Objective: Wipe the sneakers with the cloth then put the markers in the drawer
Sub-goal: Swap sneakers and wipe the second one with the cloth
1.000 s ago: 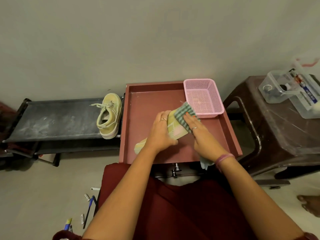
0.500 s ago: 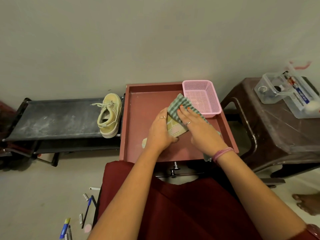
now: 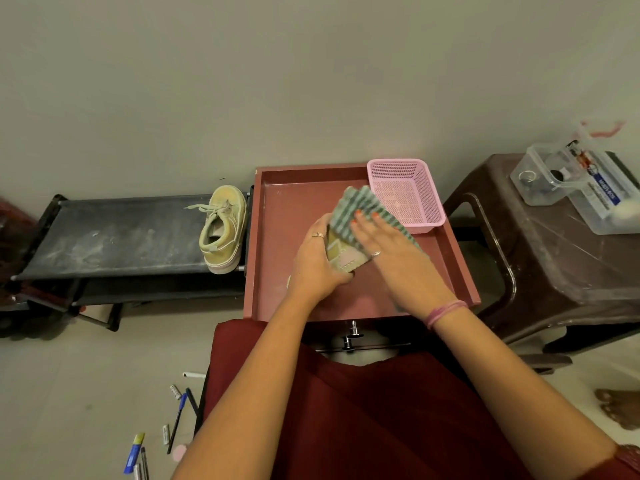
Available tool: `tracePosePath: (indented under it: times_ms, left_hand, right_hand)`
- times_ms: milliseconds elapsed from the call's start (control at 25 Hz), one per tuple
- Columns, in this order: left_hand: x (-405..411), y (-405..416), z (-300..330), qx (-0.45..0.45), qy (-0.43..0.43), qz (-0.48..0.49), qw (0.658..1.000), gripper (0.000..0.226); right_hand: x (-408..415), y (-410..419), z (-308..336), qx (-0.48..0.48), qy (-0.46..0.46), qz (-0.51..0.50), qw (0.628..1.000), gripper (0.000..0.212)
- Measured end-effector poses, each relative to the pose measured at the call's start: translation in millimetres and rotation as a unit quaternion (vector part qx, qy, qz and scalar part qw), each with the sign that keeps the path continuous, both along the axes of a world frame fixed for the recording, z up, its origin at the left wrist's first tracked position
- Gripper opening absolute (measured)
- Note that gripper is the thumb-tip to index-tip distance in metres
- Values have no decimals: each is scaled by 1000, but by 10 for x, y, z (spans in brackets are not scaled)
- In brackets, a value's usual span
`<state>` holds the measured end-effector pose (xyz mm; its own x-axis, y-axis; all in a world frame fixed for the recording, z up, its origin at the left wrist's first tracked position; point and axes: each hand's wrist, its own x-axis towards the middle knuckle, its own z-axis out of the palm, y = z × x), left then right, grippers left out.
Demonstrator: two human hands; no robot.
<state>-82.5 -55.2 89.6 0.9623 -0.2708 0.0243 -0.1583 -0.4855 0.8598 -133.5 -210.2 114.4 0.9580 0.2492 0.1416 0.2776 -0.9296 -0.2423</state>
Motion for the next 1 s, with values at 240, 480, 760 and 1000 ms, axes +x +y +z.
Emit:
tracePosePath:
  times_ms: [240,480,760,1000]
  left_hand:
    - [14,9,-32,27,-12,-24,999,102]
    - [8,-11,-51,14,-16,-32,999,99]
    - [-5,-40,-101,-17,-19,-25,999,89]
    - [30,-6,-72,-4,-17,-22,1000,96]
  right_hand:
    - [-114,23,-228,212,52,-141,966,90]
    - [-310,139,-394,-33,-101,-96,990,61]
    - [-320,12,-411,-165,-118,0,979,60]
    - [-26,-84,-138,316,102,-146,932,83]
